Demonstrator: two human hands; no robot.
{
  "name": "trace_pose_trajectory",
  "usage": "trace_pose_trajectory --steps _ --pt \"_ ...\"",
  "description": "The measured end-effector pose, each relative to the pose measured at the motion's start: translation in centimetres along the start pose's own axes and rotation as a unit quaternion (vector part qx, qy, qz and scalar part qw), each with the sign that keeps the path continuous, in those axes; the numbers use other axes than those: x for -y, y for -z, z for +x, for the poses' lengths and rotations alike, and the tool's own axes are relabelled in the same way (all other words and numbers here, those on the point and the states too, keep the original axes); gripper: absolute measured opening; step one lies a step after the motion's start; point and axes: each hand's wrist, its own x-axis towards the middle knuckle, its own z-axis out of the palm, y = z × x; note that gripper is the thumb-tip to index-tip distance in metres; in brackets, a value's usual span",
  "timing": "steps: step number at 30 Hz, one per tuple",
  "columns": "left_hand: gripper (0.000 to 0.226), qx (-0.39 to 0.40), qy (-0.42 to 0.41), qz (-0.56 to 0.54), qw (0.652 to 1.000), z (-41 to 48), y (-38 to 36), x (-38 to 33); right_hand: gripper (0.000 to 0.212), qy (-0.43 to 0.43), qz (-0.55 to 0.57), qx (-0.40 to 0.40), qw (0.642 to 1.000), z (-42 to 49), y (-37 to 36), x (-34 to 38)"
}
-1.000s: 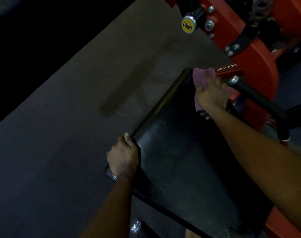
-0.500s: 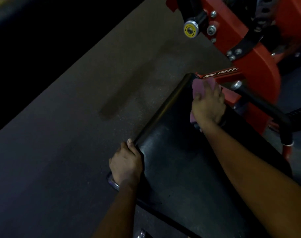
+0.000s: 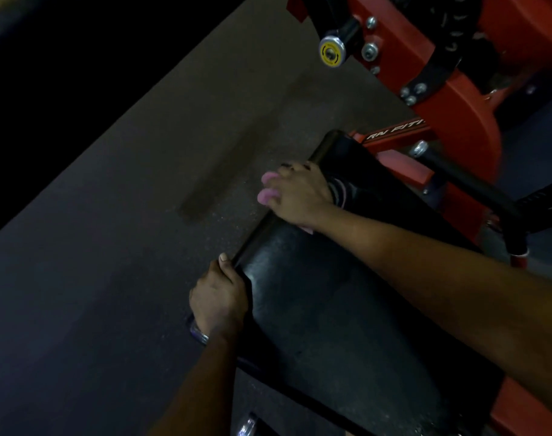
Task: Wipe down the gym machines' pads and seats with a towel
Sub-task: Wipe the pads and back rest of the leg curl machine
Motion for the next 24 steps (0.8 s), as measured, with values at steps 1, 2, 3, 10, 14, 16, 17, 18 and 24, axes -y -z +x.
trace_pose_trajectory --steps 1,2,3,10,14,16,17,18,24 --pt "0.049 0.001 0.001 0.000 1.000 0.1 0.0 0.1 0.048 -0.028 0.007 -0.015 0.999 0.3 0.0 -1.5" --pt "0.049 0.001 0.000 -0.001 1.000 0.1 -0.2 0.2 0.048 -0.068 0.002 -0.033 0.997 0.9 0.2 -3.1" --pt "0.049 0.000 0.000 -0.002 1.000 0.0 -0.2 0.2 0.048 -0.108 0.000 -0.042 0.993 1.8 0.5 -4.7" --pt "0.051 0.011 0.015 -0.003 1.000 0.2 0.2 -0.2 0.049 -0.163 -0.067 0.059 0.983 5.1 1.2 -2.6" --pt "0.038 0.015 0.043 -0.025 0.999 0.1 0.5 -0.3 0.047 -0.076 -0.067 0.069 0.992 1.5 0.7 4.6" --pt "0.032 0.017 0.051 -0.044 0.998 0.0 0.7 -0.5 0.046 -0.022 -0.057 0.010 0.998 -1.3 -0.3 6.4" --pt "0.033 0.016 0.050 -0.046 0.998 0.0 0.7 -0.5 0.045 0.000 -0.026 -0.015 1.000 -2.2 -0.5 6.0" --pt "0.035 0.012 0.046 -0.047 0.998 0.1 0.6 -0.3 0.047 0.016 0.007 -0.020 1.000 -2.6 -0.5 4.9" --pt "0.032 0.022 0.013 -0.080 0.996 0.2 0.2 1.2 0.046 -0.152 0.044 -0.052 0.986 -0.4 -0.2 -0.3"
